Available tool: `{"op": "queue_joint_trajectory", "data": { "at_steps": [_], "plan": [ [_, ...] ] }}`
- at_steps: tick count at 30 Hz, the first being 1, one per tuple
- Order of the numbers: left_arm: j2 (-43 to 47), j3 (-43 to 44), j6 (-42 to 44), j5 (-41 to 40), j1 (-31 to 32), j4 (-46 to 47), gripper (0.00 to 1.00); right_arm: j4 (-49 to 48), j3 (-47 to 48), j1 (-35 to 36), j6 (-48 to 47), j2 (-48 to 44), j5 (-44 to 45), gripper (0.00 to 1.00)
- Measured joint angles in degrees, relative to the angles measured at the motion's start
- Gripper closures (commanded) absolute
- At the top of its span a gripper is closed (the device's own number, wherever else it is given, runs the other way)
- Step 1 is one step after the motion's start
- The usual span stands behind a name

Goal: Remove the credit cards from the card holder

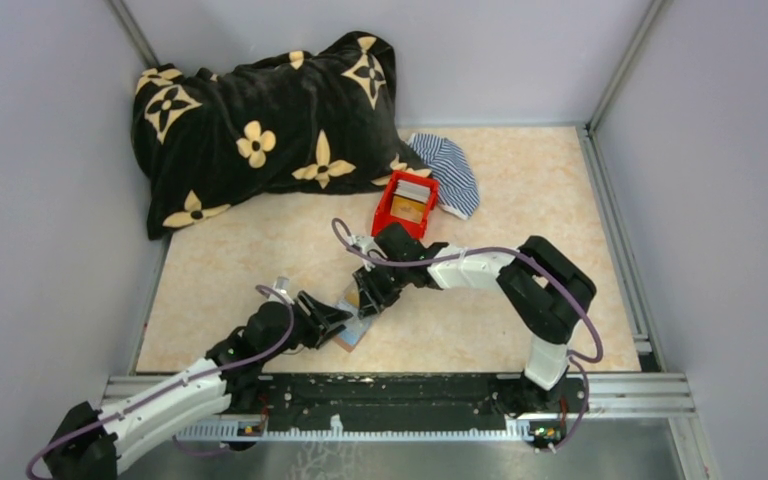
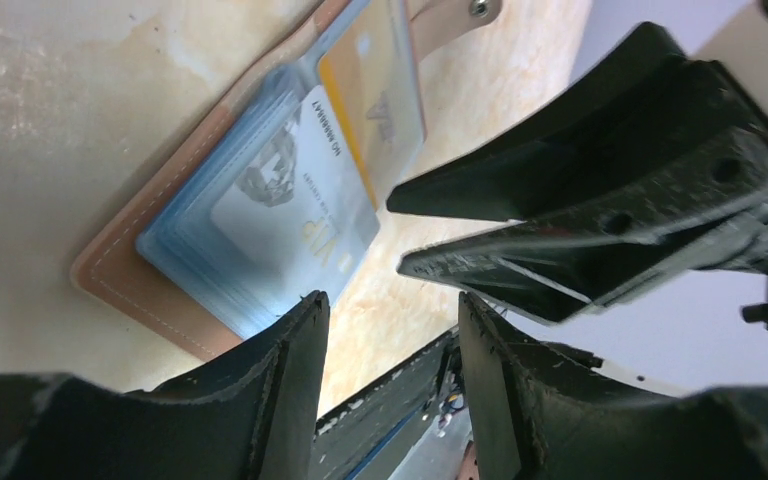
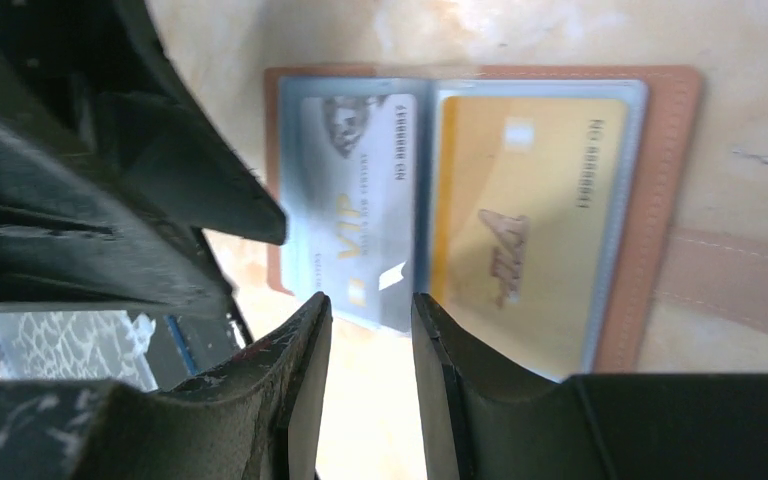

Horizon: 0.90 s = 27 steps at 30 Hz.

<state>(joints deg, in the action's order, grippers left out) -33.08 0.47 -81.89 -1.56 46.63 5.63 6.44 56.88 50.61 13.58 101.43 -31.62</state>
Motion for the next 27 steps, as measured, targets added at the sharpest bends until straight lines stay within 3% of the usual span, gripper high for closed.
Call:
{"op": "queue_joint_trajectory", "data": {
  "at_steps": [11,27],
  "plan": [
    [3.58,0.00,-1.07,-2.62,0.00,-3.98,0.43,-2.60,-0.37,-2.14,0.50,2.89,0.22,0.64],
    [-5.27,0.00,-4.48,-0.37,0.00,1.70,0.43,-4.17,-0.37,-2.03,0.52,4.98,-5.35,0.67]
  ]
}}
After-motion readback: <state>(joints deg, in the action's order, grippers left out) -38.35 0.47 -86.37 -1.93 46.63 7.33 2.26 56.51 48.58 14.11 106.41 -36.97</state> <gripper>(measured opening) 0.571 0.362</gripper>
